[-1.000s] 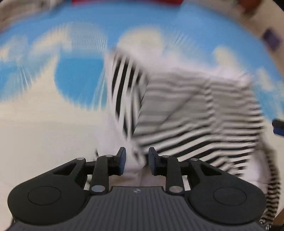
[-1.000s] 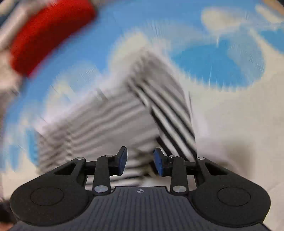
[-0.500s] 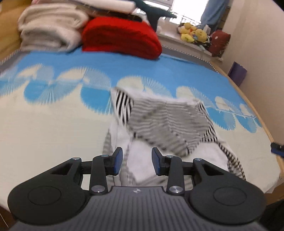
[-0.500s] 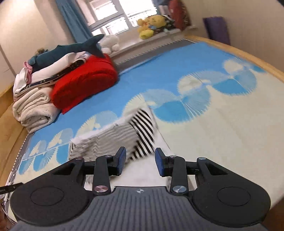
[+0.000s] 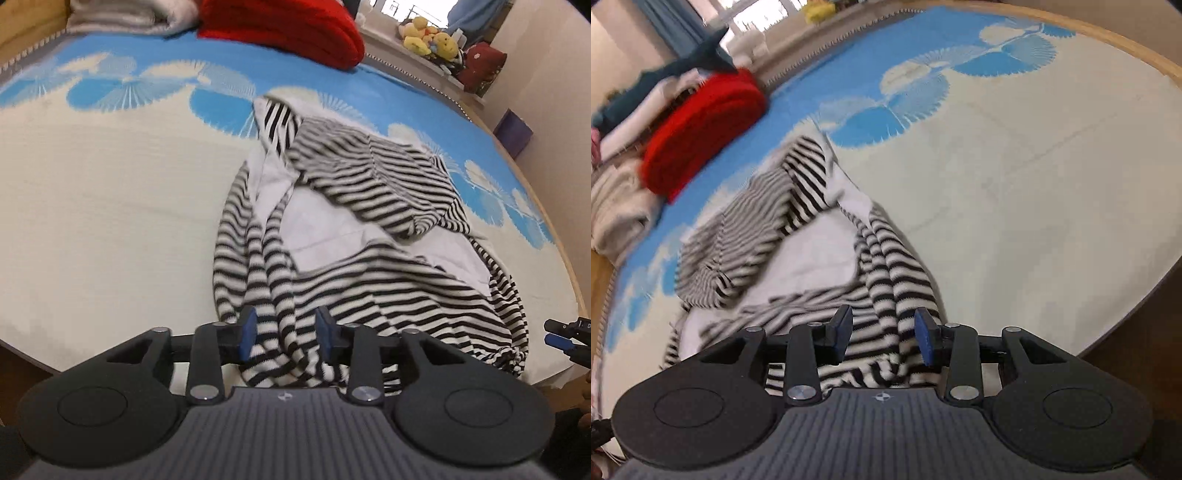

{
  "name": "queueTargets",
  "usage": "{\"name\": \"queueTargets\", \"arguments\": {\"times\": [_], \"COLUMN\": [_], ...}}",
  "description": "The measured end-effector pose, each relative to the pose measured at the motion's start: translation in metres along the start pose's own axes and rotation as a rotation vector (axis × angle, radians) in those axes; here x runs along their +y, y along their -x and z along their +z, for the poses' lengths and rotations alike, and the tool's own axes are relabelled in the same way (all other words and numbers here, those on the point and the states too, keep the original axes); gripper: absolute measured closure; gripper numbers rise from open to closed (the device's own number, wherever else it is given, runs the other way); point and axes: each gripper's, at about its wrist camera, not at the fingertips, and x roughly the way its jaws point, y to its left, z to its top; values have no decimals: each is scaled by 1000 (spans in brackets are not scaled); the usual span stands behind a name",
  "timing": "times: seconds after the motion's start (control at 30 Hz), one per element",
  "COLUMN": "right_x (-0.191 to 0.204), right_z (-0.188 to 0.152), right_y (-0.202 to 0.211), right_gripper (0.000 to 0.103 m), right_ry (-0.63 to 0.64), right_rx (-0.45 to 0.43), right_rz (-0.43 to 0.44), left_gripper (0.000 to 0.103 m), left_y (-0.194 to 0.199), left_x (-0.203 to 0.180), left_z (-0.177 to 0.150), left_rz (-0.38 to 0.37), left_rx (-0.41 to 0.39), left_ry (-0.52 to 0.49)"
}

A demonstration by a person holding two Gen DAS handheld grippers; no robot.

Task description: Fold small clothes

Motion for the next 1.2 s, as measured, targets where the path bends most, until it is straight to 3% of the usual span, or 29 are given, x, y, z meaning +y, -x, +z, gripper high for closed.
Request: {"name": "queueTargets", "arguments": {"times": [0.1,0.13,0.17,0.2,0.43,0.67,0.73,0.77,0.8,0.83,0.87,0.9,1.07,1.13,1.2], "right_x": [3,4,3,1,-1,-6,-7,-8,-8,-8,-9,-8,-14,-18,-18], "right_z": [-2,-2,-3,-3,-9,-16,-18,-19,-20,-21,-20,-20,-11,-11,-16], "right_y": [-17,-22,-26,-29,-55,-62,-61,-61,-60,-59,-58,-55,-16,-9,-18], "right_gripper": [51,51,50,49,48,48,49,49,55,63,86,95,97,97,97], "right_ry": [47,56,57,56,37,10,10,11,14,16,13,9,-59,-68,-48], "right_rx": [31,44,53,61,134,167,169,171,171,171,174,165,42,61,137], "right_rz": [-53,-70,-79,-84,-117,-142,-141,-137,-133,-124,-100,-78,-11,-18,-47], "left_gripper": [54,50,36,30,30,31,37,50,69,82,95,96,96,96,96], "left_y": [-26,-28,-30,-34,-62,-70,-70,-69,-69,-69,-67,-61,-19,-12,-18], "left_x": [10,11,12,13,21,26,25,24,23,23,22,19,12,13,15], "left_z": [-3,-1,-1,0,-5,-12,-13,-13,-14,-14,-14,-13,-3,-2,-7], "left_rz": [35,15,-1,13,39,56,57,52,40,24,7,-1,-61,-64,-23], "left_rx": [72,65,57,64,157,163,162,165,170,172,164,140,-1,-1,64], "left_ry": [104,125,140,152,213,258,249,240,233,230,223,210,188,188,193]}}
